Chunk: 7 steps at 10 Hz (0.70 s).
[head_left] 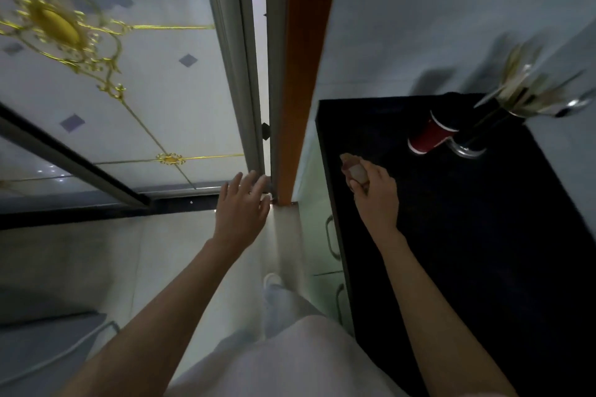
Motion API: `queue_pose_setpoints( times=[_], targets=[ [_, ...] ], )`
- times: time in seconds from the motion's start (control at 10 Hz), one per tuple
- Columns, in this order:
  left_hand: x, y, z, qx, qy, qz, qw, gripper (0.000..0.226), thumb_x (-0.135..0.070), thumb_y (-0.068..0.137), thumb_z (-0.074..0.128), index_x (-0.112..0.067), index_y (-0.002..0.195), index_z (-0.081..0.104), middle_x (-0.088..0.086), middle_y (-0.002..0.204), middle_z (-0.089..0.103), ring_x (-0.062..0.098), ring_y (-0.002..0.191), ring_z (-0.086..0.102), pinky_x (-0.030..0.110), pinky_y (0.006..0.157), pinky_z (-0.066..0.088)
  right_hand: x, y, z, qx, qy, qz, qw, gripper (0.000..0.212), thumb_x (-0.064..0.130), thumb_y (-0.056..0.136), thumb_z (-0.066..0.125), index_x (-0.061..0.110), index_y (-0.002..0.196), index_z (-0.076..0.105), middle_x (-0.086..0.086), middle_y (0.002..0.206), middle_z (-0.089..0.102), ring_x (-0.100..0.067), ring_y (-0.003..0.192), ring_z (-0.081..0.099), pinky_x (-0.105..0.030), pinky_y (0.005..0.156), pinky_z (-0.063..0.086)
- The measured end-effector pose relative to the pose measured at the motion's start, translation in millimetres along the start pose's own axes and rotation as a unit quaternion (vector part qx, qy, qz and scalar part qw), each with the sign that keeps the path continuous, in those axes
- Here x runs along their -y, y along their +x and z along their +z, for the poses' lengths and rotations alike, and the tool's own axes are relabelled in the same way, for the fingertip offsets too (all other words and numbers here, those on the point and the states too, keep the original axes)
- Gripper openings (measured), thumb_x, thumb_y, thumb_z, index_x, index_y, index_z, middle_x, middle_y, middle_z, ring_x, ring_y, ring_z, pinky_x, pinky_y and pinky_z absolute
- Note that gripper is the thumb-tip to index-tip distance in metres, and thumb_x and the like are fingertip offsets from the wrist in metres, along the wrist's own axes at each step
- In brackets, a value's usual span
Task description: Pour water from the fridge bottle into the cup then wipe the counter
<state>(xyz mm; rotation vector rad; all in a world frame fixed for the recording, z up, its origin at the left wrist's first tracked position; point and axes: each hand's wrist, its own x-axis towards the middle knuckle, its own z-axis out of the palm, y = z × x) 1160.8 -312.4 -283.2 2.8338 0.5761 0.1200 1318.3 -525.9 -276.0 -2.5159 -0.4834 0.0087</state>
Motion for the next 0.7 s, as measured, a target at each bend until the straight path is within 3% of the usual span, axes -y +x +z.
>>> queue_pose_setpoints(
  times=[0.2, 0.5, 0.7],
  targets=[
    [7, 31, 12, 0.001, 0.014, -0.071, 0.997, 0.05, -0.035, 0.094, 0.034, -0.008, 0.13, 0.056, 0.016, 0.131, 0.058, 0.035, 0.123, 0.051, 0.048, 0.1, 0.042, -15, 88, 17, 0.054, -0.031, -0.041, 0.997, 0.048, 0.021, 0.089, 0.063, 0.017, 0.135, 0.05, -0.009, 0.133, 0.051, -0.034, 0.114, 0.049, -0.045, 0.092, 0.046],
    [30, 26, 21, 0.038, 0.019, -0.116, 0.992, 0.05, -0.035, 0.093, 0.036, -0.007, 0.127, 0.059, 0.018, 0.128, 0.06, 0.039, 0.119, 0.054, 0.048, 0.093, 0.046, -29, 116, 50, 0.113, -0.089, -0.046, 0.989, 0.048, 0.023, 0.09, 0.062, 0.012, 0.135, 0.049, -0.017, 0.132, 0.051, -0.042, 0.115, 0.048, -0.048, 0.097, 0.04],
    [55, -5, 20, -0.029, 0.016, -0.161, 0.986, 0.039, -0.02, 0.091, 0.06, -0.004, 0.127, 0.059, 0.022, 0.128, 0.059, 0.044, 0.119, 0.054, 0.053, 0.093, 0.045, -4, 97, 54, 0.017, -0.121, -0.149, 0.981, 0.044, 0.029, 0.092, 0.057, 0.01, 0.132, 0.052, -0.016, 0.136, 0.05, -0.037, 0.132, 0.038, -0.049, 0.103, 0.037]
  ],
)
